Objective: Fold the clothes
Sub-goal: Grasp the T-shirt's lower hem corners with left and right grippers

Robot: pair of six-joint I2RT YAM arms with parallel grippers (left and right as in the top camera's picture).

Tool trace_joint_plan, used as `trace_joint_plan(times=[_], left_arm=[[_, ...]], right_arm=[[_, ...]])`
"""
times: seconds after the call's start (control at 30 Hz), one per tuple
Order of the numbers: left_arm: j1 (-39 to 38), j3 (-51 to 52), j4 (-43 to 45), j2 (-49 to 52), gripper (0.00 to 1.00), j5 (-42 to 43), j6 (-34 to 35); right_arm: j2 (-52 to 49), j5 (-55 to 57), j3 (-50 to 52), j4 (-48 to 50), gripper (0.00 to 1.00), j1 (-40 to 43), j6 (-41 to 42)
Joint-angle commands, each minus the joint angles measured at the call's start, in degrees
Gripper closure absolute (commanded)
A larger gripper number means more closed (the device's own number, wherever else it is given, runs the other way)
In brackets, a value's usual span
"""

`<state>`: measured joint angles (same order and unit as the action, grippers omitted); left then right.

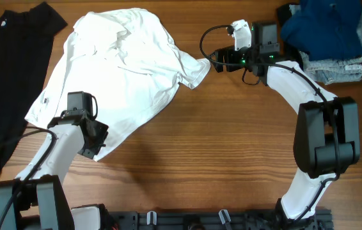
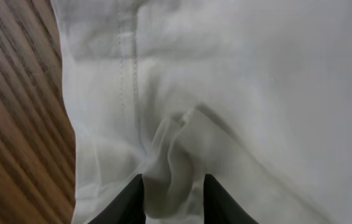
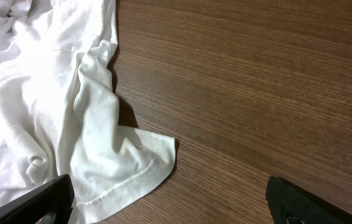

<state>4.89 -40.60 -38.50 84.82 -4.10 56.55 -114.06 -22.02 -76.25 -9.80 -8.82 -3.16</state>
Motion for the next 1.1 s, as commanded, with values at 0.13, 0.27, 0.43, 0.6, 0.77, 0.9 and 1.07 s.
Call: trace_joint_plan(times=[0.13,0.27,0.43,0.6,0.77,0.9,1.07], left_arm=[[0.22,-3.32,-2.64,-0.72,0.71,1.7,-2.38],[0.22,-3.3,-2.73,-0.7,0.74,1.7,-2.38],[0.22,-3.28,-4.98,-0.66,0.75,1.68,-2.38],[0.22,-2.54,-5.14,-0.55,0.74,-1.42,-2.34],[0.22,-2.54,-3.39,-0.52,0.75,-2.91,-2.34],[0.22,-2.54,-2.89,-0.28,0.76,-2.84,-2.34],[0.22,-2.54,-2.91,0.63,0.79,-2.8,-2.34]], right_arm=[[-0.92,-0.94,-1.01,0.13,0.01,0.0,-1.22],[-0.92,-0.96,-1.01,0.09,0.01,0.0,-1.2],[-0.92,-0.96,-1.01,0.09,0.0,0.0,-1.18],[-0.92,-0.96,-1.01,0.09,0.0,0.0,-1.2],[-0.92,-0.96,-1.01,0.02,0.01,0.0,-1.22],[-0.92,-0.96,-1.01,-0.04,0.01,0.0,-1.36],[-0.92,-0.94,-1.01,-0.04,0.01,0.0,-1.33]])
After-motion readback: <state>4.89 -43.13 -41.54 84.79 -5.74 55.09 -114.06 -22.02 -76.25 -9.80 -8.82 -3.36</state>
